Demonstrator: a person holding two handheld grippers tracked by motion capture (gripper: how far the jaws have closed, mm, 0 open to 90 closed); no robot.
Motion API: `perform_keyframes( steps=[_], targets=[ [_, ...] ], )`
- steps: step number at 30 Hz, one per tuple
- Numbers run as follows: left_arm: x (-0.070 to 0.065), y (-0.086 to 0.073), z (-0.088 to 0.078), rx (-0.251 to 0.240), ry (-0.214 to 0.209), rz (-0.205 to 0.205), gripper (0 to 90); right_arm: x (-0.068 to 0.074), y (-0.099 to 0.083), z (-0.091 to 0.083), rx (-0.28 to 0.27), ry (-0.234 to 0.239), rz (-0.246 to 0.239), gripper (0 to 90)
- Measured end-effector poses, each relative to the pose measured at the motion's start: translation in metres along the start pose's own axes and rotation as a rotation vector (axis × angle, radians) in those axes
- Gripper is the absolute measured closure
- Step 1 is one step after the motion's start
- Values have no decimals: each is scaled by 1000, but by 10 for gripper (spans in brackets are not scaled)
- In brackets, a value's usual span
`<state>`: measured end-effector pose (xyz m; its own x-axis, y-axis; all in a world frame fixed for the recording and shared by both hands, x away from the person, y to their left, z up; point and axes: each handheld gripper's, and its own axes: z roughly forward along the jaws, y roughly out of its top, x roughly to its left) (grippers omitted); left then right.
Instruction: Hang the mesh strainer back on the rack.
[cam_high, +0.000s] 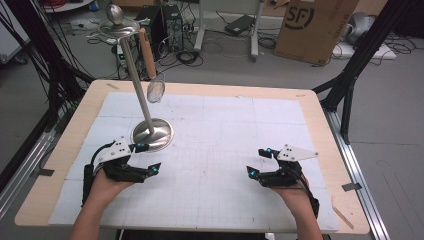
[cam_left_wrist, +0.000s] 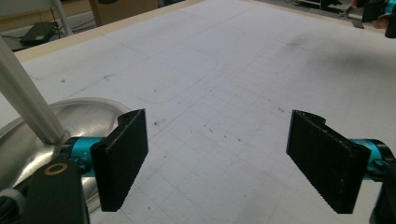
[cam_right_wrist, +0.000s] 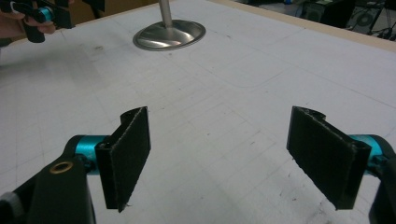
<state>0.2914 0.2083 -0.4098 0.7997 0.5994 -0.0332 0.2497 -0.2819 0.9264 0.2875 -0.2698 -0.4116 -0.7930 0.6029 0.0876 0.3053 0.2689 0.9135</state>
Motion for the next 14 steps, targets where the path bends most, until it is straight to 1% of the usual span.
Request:
perform_keyframes(
  steps=[5,9,14],
  targets=[
    [-1,-1,2,9,-2,0,213,-1,0,0,-7,2,3,202],
    [-3,-2,7,26,-6,6,214,-1,-1,2,3,4,0,200],
    [-4,-2,9,24,-8,8,213,-2,-2,2,9,-1,6,199]
  ],
)
